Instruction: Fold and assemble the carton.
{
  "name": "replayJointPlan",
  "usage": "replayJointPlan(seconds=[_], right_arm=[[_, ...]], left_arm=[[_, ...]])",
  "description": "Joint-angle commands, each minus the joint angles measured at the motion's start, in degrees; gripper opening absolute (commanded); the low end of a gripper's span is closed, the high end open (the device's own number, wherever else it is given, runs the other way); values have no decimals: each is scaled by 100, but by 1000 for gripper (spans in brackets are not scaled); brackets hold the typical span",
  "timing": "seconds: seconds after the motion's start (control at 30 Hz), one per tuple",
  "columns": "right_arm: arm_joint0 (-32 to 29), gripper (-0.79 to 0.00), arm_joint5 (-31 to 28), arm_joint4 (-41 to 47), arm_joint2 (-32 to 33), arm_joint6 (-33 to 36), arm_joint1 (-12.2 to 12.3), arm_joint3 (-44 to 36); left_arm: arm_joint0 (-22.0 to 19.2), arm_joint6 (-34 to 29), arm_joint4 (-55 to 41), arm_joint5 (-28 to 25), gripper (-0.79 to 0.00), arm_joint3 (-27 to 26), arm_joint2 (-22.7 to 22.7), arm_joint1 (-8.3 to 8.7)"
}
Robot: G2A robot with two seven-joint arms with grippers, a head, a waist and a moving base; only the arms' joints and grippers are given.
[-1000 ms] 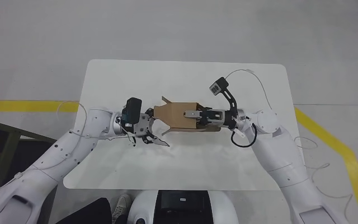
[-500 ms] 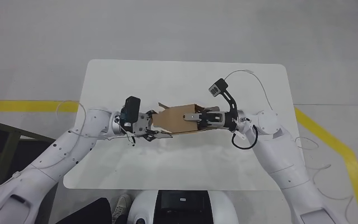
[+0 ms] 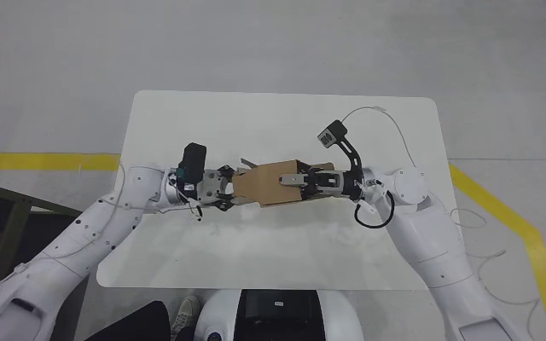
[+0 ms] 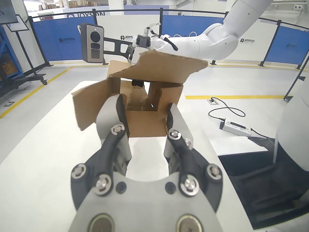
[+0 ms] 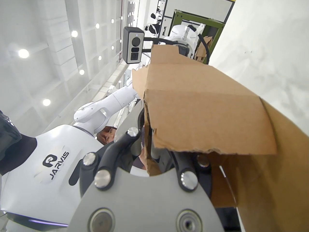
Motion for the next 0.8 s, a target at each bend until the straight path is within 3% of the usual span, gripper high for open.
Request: replayJointPlan(seconds=[0.0,0.13,0.77], right_arm=[[2,-785,-1,-16,-3,-21,2,-3],[12,-785,-6,-27,-8,-47,4,-10],[38,-785,-9,-22,-40,-103,11,15]], left_arm=[[16,-9,90,16,-705,-5,-44,-17],[70,-61,187,62,-785,-69,-115,-50],[321,-458,373,-1,-785,-545,-511,-127]])
